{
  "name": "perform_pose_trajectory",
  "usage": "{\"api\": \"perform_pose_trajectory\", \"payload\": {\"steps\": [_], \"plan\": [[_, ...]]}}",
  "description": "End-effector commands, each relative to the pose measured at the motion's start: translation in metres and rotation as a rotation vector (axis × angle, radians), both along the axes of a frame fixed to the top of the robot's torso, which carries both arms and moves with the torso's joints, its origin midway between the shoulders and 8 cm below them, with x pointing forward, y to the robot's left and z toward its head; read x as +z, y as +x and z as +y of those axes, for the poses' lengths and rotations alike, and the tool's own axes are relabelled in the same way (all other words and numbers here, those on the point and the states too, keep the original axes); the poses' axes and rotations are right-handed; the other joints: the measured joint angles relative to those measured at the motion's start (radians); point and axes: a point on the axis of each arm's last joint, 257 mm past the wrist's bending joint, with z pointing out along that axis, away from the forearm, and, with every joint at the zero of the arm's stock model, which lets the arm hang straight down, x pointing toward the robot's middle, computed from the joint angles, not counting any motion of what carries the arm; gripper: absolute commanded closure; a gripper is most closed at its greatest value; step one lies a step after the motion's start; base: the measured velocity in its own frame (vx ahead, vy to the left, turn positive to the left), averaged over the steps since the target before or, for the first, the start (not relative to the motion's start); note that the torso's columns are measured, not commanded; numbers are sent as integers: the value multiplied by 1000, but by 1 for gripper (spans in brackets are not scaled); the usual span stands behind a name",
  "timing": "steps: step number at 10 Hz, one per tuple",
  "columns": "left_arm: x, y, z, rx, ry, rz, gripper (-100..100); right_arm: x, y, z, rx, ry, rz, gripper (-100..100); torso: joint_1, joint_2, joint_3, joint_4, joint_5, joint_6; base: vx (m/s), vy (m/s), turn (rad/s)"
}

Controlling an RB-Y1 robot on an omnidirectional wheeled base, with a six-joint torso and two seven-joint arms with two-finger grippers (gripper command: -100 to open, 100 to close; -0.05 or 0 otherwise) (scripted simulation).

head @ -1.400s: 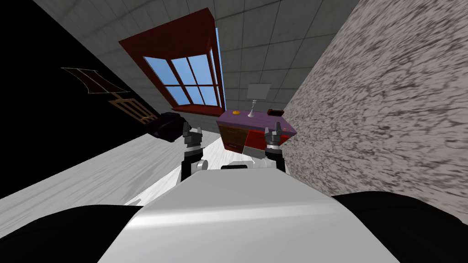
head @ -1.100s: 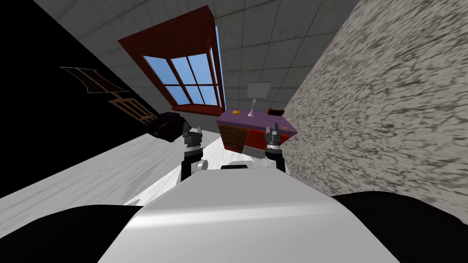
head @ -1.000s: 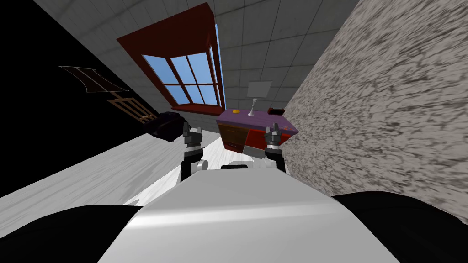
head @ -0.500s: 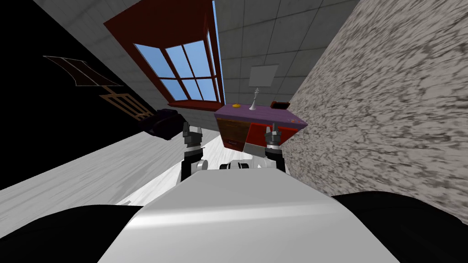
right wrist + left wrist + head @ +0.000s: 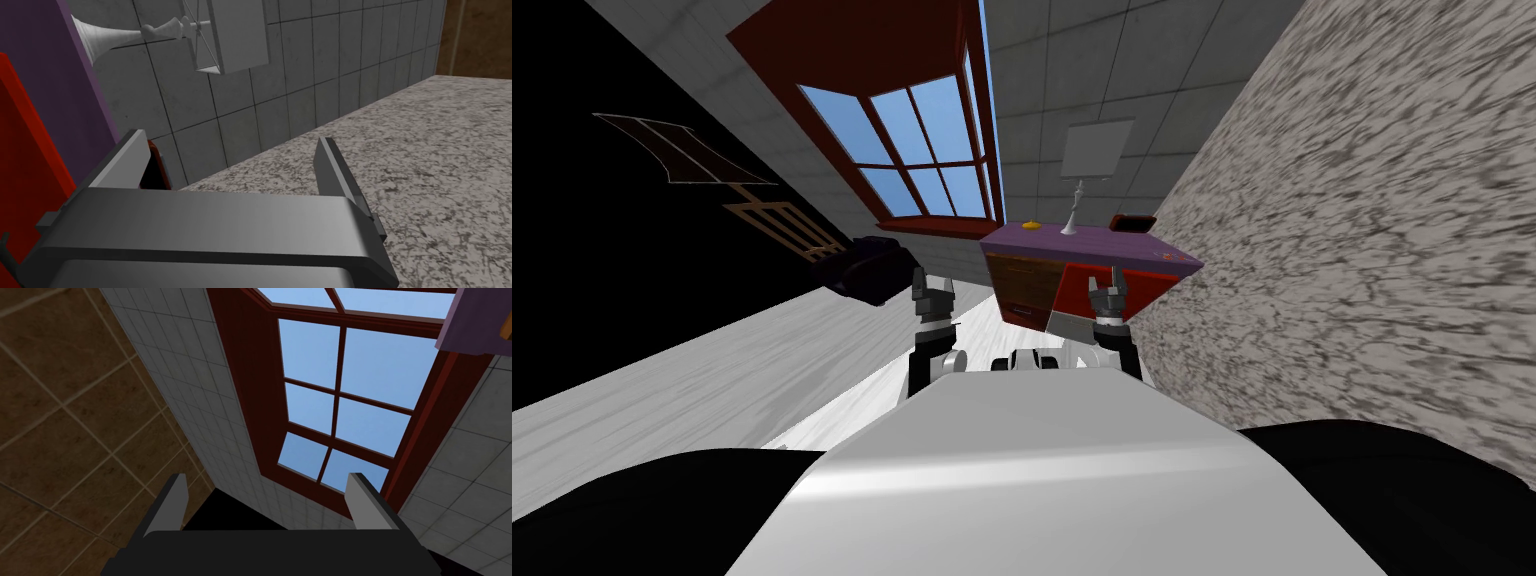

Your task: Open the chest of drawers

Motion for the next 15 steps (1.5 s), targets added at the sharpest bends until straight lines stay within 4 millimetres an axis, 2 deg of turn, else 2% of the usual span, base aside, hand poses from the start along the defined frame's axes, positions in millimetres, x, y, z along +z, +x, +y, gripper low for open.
{"api": "perform_pose_trajectory", "payload": {"steps": [1,7,15], "plan": [[0,0,0,0,0,0,0,5,1,5,84,73,-22,-100,-1,0,0,0,0,0,53,44,1],[0,0,0,0,0,0,0,16,3,9,253,280,-74,-100,-2,2,1,1,-1,0,37,42,2],[0,0,0,0,0,0,0,30,8,7,504,643,-163,-100,-2,2,1,1,-1,0,49,56,3]]}}
